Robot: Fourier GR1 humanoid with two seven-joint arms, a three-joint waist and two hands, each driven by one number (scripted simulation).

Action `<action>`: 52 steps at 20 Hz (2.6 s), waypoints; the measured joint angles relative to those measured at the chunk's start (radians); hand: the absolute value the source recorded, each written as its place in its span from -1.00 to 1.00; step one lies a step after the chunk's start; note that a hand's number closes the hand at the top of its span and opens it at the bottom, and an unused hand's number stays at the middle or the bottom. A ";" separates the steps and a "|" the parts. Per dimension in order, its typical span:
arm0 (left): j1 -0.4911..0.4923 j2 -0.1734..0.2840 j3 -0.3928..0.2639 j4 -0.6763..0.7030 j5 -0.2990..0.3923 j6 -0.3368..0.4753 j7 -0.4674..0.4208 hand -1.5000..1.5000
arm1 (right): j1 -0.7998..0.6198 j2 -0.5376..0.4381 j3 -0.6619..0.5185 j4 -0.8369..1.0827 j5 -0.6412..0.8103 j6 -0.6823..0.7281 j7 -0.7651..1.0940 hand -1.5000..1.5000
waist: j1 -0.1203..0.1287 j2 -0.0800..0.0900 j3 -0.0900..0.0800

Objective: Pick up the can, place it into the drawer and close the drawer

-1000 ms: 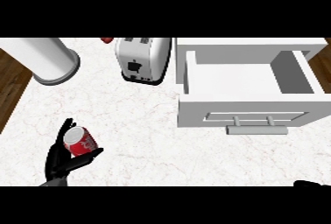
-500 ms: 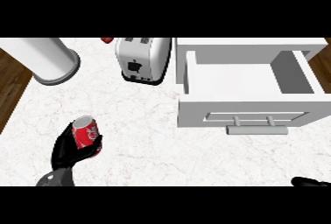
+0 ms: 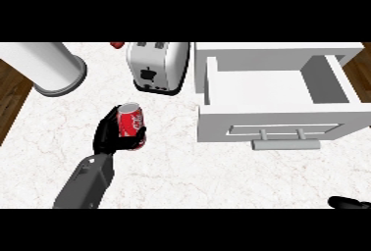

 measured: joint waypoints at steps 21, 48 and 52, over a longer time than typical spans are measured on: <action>-0.250 -0.069 -0.232 -0.424 0.054 0.186 0.510 1.00 | -0.011 -0.011 -0.029 -0.009 0.008 -0.009 0.011 -1.00 | 0.014 -0.008 0.001; -0.919 -0.072 -0.384 -0.099 0.185 0.458 0.788 1.00 | -0.079 -0.043 -0.044 0.007 -0.010 -0.010 0.035 -1.00 | -0.033 0.007 0.002; -0.978 -0.072 -0.418 -0.011 0.227 0.479 0.773 1.00 | -0.073 -0.035 -0.028 -0.012 -0.005 -0.010 0.040 -1.00 | -0.048 0.010 0.003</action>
